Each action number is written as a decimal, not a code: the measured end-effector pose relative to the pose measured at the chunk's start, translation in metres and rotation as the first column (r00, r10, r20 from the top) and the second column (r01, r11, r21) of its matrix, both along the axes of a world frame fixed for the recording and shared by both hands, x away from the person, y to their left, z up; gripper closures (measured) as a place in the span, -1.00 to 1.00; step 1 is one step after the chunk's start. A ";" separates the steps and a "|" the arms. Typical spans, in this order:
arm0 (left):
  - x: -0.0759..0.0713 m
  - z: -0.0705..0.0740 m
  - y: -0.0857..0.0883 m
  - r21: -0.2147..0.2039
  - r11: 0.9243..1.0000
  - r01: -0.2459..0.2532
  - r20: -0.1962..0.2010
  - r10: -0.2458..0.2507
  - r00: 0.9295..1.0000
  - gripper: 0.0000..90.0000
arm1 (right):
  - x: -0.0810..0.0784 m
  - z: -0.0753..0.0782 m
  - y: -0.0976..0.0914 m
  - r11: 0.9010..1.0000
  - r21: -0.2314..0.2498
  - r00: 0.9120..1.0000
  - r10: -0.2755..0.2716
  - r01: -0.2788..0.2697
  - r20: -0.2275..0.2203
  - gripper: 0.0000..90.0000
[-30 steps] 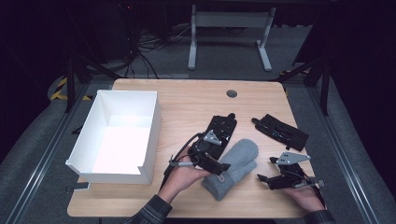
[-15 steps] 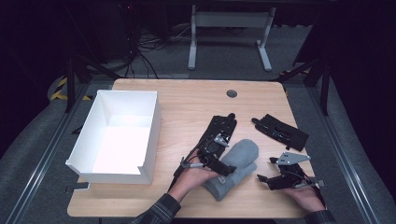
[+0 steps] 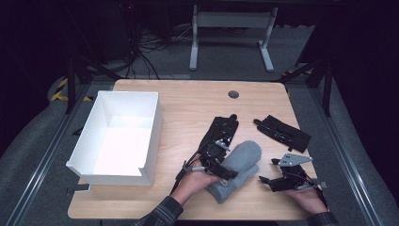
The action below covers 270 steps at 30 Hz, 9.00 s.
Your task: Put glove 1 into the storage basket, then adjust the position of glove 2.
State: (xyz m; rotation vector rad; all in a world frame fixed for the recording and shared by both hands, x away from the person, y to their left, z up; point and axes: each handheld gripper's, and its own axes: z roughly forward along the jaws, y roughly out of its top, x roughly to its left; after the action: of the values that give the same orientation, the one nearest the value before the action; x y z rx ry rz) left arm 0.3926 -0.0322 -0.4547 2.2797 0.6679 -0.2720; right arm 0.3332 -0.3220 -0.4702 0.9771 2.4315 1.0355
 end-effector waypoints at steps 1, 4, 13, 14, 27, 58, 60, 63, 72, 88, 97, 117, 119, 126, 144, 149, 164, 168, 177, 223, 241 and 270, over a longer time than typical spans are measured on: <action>0.001 -0.001 0.000 -0.006 1.000 0.004 -0.017 -0.005 1.000 -0.34 | 0.000 0.000 0.000 1.000 0.000 1.000 0.000 0.000 0.000 -0.73; 0.002 -0.002 0.001 -0.014 1.000 0.011 -0.034 -0.012 0.999 -0.28 | 0.000 0.000 0.000 1.000 -0.001 1.000 0.001 -0.001 -0.001 -0.73; 0.003 0.002 0.001 -0.009 0.998 0.057 -0.069 -0.058 0.996 0.35 | 0.000 0.000 0.000 1.000 0.000 1.000 0.001 -0.001 0.000 -0.73; 0.003 0.003 0.001 -0.008 0.998 0.057 -0.069 -0.058 0.996 0.42 | 0.000 0.000 0.000 1.000 0.000 1.000 0.001 -0.001 0.000 -0.73; -0.002 0.022 0.015 -0.037 0.998 0.048 -0.041 -0.050 0.998 0.58 | 0.000 0.000 0.000 1.000 0.000 1.000 0.002 -0.002 -0.001 -0.73; 0.005 0.113 0.076 -0.075 0.991 -0.109 0.061 0.114 0.992 0.58 | 0.000 0.000 0.000 1.000 0.000 1.000 0.001 -0.001 -0.002 -0.73; 0.005 0.121 0.080 -0.074 0.991 -0.115 0.070 0.120 0.990 0.58 | 0.000 0.000 0.000 1.000 -0.001 1.000 0.001 -0.001 -0.001 -0.73; 0.005 0.133 0.086 -0.074 0.990 -0.119 0.086 0.125 0.988 0.58 | 0.000 0.000 0.000 1.000 -0.001 1.000 0.002 -0.002 -0.001 -0.73; 0.009 0.160 0.114 -0.095 0.982 -0.162 0.118 0.172 0.978 0.58 | 0.000 0.000 0.000 1.000 0.000 1.000 0.002 -0.002 -0.001 -0.73; 0.016 0.189 0.172 -0.119 0.958 -0.262 0.155 0.279 0.948 0.58 | 0.000 0.000 0.000 1.000 0.000 1.000 0.001 -0.001 -0.002 -0.73; 0.013 0.190 0.217 -0.132 0.927 -0.351 0.151 0.369 0.917 0.58 | 0.001 0.000 0.000 1.000 0.001 1.000 -0.001 0.001 0.000 -0.73; 0.003 0.165 0.303 -0.114 0.814 -0.570 0.101 0.580 0.808 0.58 | 0.001 0.000 -0.001 1.000 -0.001 1.000 0.010 -0.010 0.000 -0.74; 0.005 0.158 0.306 -0.102 0.807 -0.581 0.090 0.590 0.803 0.58 | 0.001 0.000 -0.001 1.000 -0.001 1.000 0.010 -0.010 0.000 -0.74; 0.016 0.122 0.315 -0.055 0.776 -0.628 0.050 0.631 0.774 0.58 | 0.002 0.000 -0.001 1.000 -0.001 1.000 0.014 -0.014 0.000 -0.74; 0.044 0.047 0.319 0.098 0.727 -0.680 -0.063 0.687 0.724 0.52 | 0.002 0.000 -0.001 1.000 -0.001 1.000 0.016 -0.016 0.000 -0.74; 0.045 0.042 0.320 0.124 0.726 -0.676 -0.065 0.686 0.725 0.42 | 0.002 0.000 -0.001 1.000 -0.001 1.000 0.016 -0.016 0.000 -0.74; 0.042 0.071 0.316 0.115 0.688 -0.716 0.061 0.715 0.697 -0.52 | 0.002 0.000 -0.001 1.000 -0.001 1.000 0.016 -0.016 0.000 -0.74; 0.039 0.092 0.311 0.081 0.703 -0.706 0.088 0.701 0.708 -0.55 | 0.002 0.000 -0.001 1.000 0.000 1.000 0.015 -0.015 0.000 -0.74; 0.029 0.134 0.281 0.007 0.774 -0.633 0.153 0.624 0.766 -0.58 | 0.002 0.000 -0.001 1.000 -0.001 1.000 0.017 -0.017 -0.001 -0.74; -0.022 0.072 0.092 0.037 0.961 -0.275 0.239 0.259 0.936 -0.79 | 0.002 0.000 0.000 1.000 -0.002 1.000 0.020 -0.020 -0.003 -0.76; -0.035 -0.002 0.095 0.121 0.953 -0.279 0.268 0.239 0.933 -0.82 | 0.003 0.002 0.000 1.000 -0.016 1.000 0.024 -0.024 -0.015 -0.76; -0.052 -0.024 0.112 0.099 0.974 -0.204 0.350 0.158 0.923 -1.00 | 0.041 0.043 -0.019 0.996 0.013 0.996 -0.088 0.087 0.025 1.00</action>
State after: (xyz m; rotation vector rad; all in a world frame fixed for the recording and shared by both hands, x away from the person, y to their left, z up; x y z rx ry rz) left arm 0.3402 0.0802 -0.4784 2.2920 0.7246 0.2600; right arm 0.3742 -0.3406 -0.4271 1.0578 2.3428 1.0266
